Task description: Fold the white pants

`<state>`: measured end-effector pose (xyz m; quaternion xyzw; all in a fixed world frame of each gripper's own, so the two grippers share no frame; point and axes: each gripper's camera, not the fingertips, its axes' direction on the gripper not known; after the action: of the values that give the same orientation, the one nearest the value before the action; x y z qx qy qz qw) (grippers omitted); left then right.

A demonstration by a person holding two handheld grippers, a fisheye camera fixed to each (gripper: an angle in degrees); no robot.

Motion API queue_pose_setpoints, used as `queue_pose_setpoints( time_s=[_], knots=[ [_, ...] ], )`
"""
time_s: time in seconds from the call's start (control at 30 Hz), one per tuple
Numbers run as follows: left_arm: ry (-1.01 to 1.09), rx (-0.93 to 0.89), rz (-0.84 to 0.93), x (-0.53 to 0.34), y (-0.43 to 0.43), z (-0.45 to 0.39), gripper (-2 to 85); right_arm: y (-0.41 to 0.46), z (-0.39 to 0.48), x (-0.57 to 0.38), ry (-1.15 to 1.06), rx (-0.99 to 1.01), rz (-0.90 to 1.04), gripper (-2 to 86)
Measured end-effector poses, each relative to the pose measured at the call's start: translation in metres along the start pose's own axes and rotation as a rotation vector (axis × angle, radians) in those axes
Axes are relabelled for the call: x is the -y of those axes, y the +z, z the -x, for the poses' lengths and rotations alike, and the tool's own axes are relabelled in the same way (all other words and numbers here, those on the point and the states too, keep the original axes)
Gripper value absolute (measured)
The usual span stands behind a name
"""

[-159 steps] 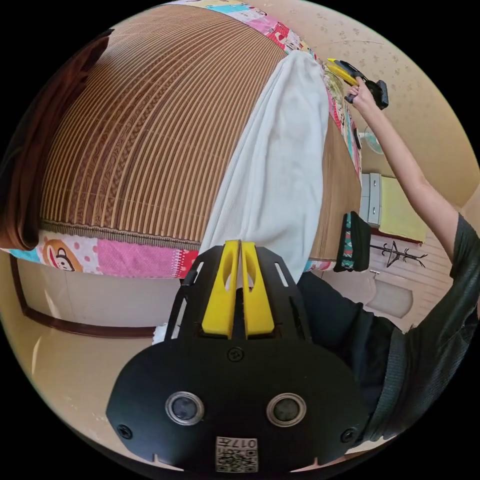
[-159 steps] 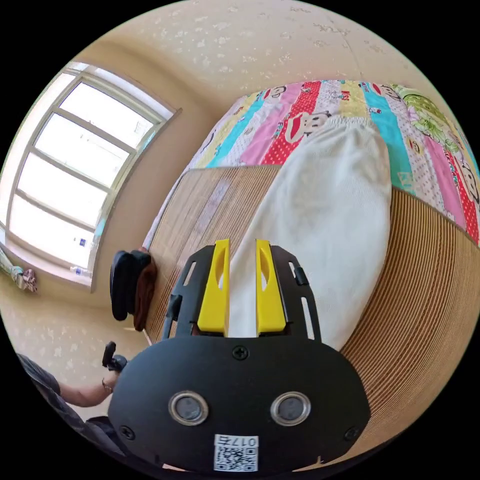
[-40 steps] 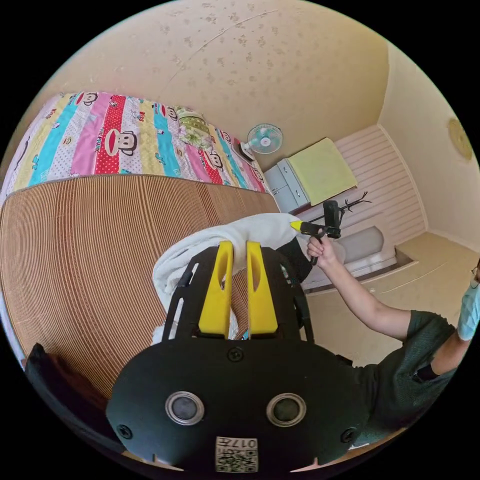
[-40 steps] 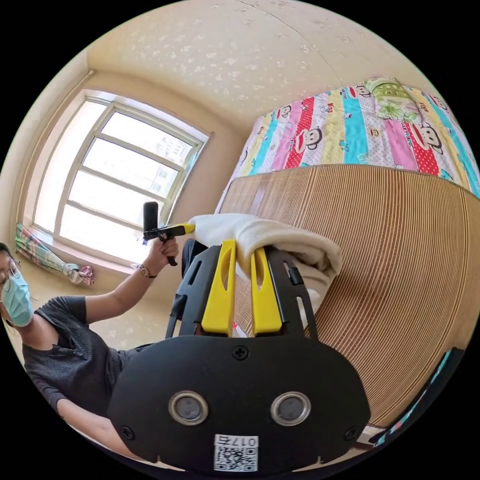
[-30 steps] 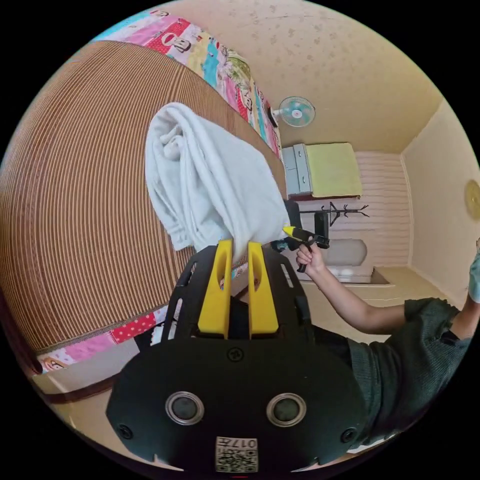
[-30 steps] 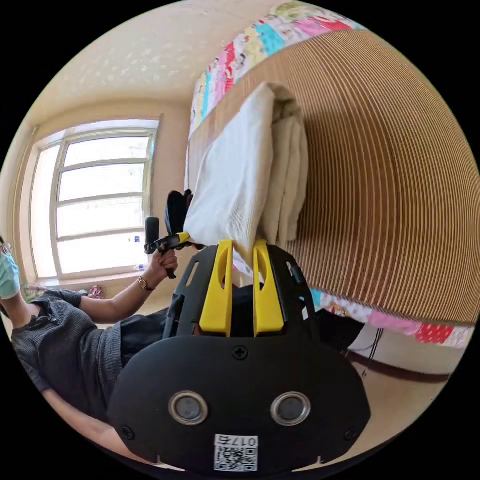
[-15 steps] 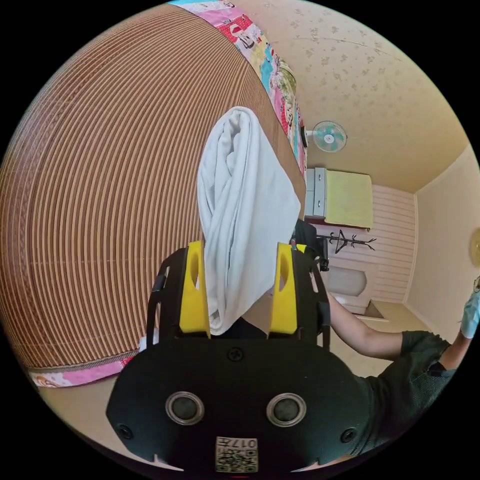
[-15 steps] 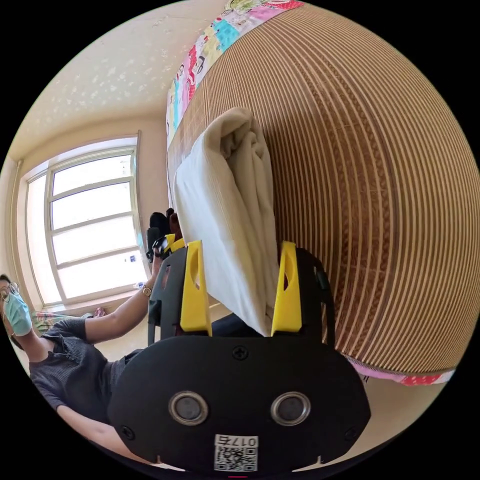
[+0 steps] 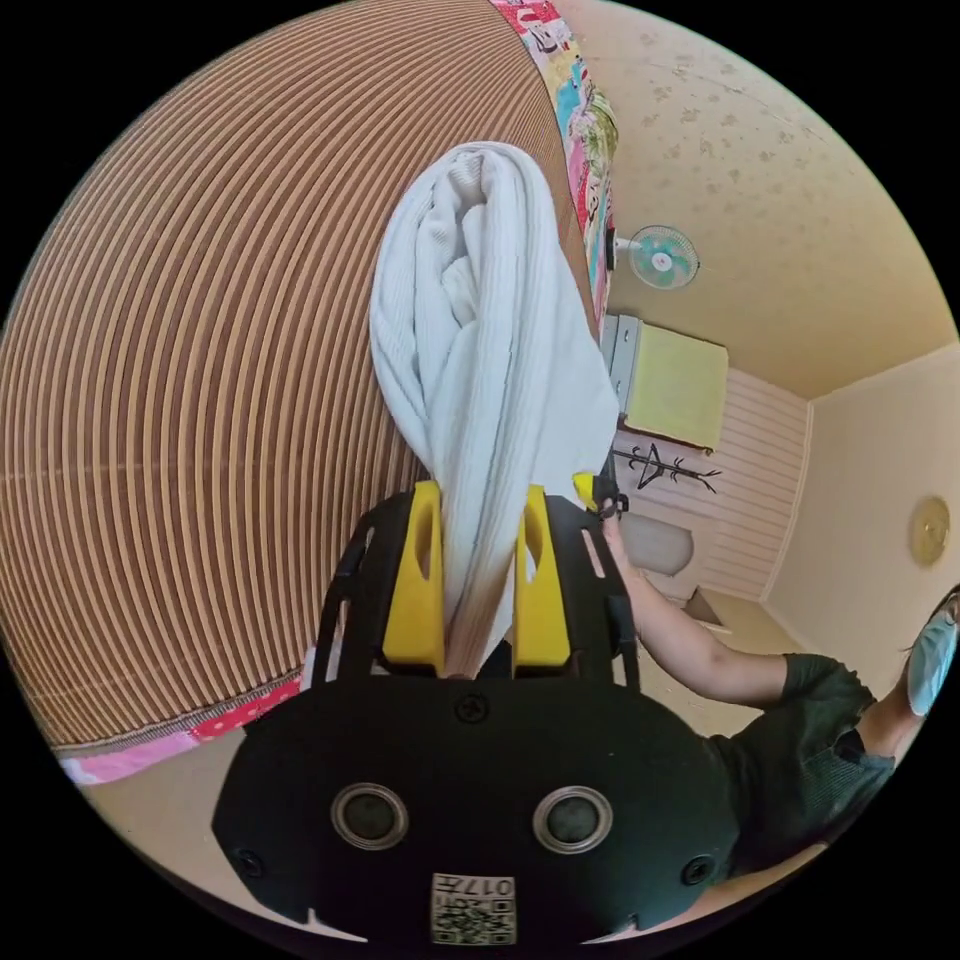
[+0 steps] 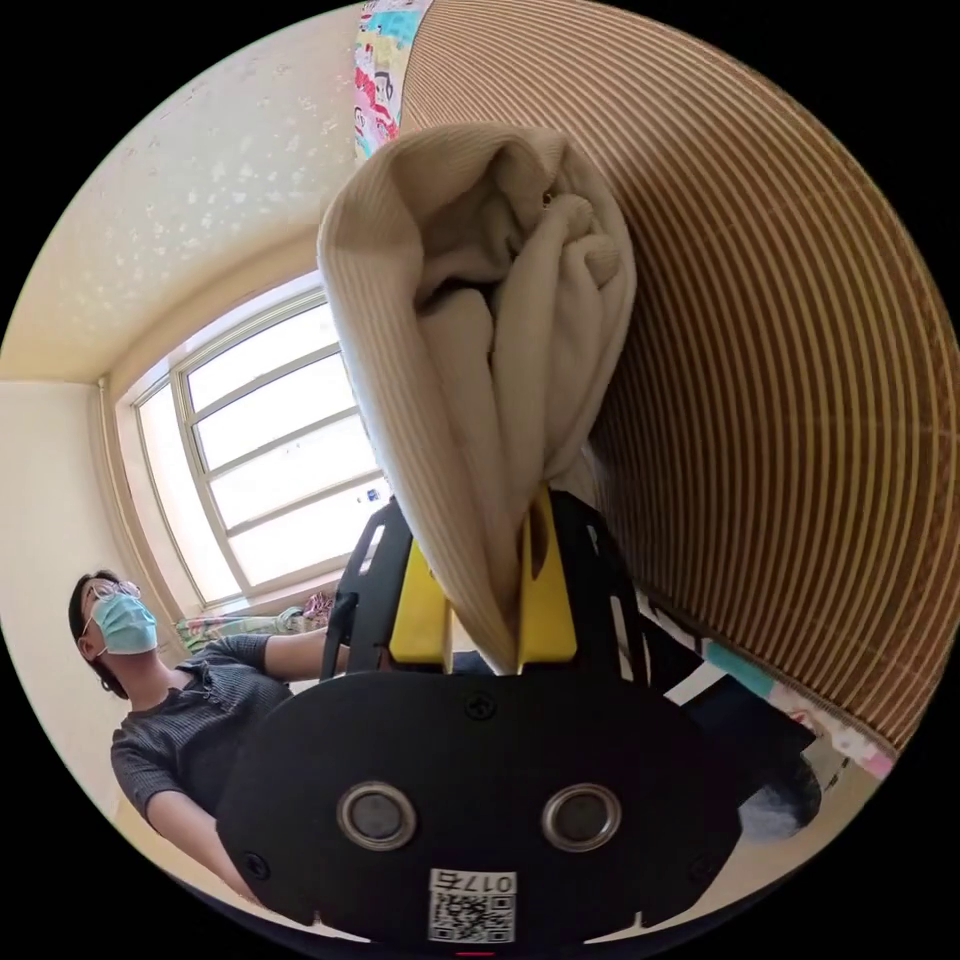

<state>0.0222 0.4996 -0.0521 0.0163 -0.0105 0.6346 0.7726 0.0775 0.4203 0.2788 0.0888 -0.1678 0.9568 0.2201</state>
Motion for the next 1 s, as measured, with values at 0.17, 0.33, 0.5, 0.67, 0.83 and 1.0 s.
queue_pose_setpoints(
  time_s=[0.17, 0.33, 0.5, 0.67, 0.83, 1.0],
  knots=[
    [0.042, 0.077, -0.053, -0.040, -0.072, -0.024, 10.3, 0.074, 0.057, -0.009, -0.090, 0.053, 0.056, 11.0],
    [0.084, 0.201, -0.151, -0.050, -0.181, -0.056, 10.8, 0.168, 0.112, 0.013, -0.144, 0.136, 0.071, 11.2],
    [-0.106, 0.546, -0.276, -0.040, -0.288, -0.039, 12.7, 0.267, 0.136, 0.041, -0.113, -0.162, 0.246, 11.8],
    [-0.273, 0.566, -0.527, -0.084, -0.326, -0.023, 12.8, 0.246, 0.159, 0.014, -0.128, -0.315, 0.265, 4.0],
    [-0.224, 0.465, -0.449, -0.087, -0.251, -0.011, 12.5, 0.166, 0.180, -0.051, -0.131, -0.636, 0.230, 1.2],
    [-0.228, 0.409, -0.371, -0.041, -0.149, 0.012, 12.3, 0.068, 0.215, -0.135, -0.039, -0.768, -0.025, 0.6]
  ],
)
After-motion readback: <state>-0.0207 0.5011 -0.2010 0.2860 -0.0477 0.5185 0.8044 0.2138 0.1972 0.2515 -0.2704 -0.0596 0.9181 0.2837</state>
